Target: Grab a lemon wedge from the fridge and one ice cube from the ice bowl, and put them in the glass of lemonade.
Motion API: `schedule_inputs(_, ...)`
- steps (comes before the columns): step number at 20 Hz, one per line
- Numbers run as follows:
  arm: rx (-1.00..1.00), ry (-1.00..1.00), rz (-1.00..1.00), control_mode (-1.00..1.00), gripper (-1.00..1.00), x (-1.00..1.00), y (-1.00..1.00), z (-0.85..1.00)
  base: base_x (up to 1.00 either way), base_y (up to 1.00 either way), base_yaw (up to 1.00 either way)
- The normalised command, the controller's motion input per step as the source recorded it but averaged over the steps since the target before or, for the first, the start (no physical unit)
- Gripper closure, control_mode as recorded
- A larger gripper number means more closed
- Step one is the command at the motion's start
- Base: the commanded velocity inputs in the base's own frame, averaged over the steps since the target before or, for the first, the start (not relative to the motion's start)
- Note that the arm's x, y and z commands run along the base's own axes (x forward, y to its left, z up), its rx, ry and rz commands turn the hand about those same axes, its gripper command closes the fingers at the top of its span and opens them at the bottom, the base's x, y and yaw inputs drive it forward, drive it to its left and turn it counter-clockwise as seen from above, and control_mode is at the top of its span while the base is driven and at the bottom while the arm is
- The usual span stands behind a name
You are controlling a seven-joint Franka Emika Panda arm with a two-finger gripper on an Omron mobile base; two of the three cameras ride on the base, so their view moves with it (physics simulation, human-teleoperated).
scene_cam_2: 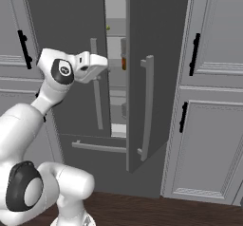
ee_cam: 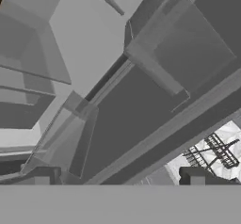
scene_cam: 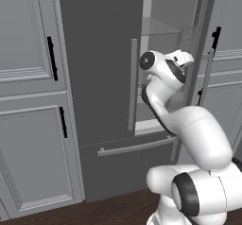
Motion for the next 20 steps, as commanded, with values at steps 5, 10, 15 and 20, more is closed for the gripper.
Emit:
schedule_inputs(5, 0.00, 0.13, 0.00, -1.00, -1.00, 0.28, -0.27, -0.70, 0.00, 0.00, 0.00)
schedule_inputs(10, -0.05, 0.26, -0.05, -1.00, -1.00, 0.81, -0.19, -0.04, 0.00, 0.00, 0.00)
schedule_inputs(15, -0.01, 0.19, -0.05, -1.00, -1.00, 0.42, -0.21, -0.16, 0.00, 0.00, 0.00)
schedule_inputs(20, 0.00, 0.05, -0.07, -1.00, -1.00, 0.21, -0.56, -0.44, 0.00, 0.00, 0.00)
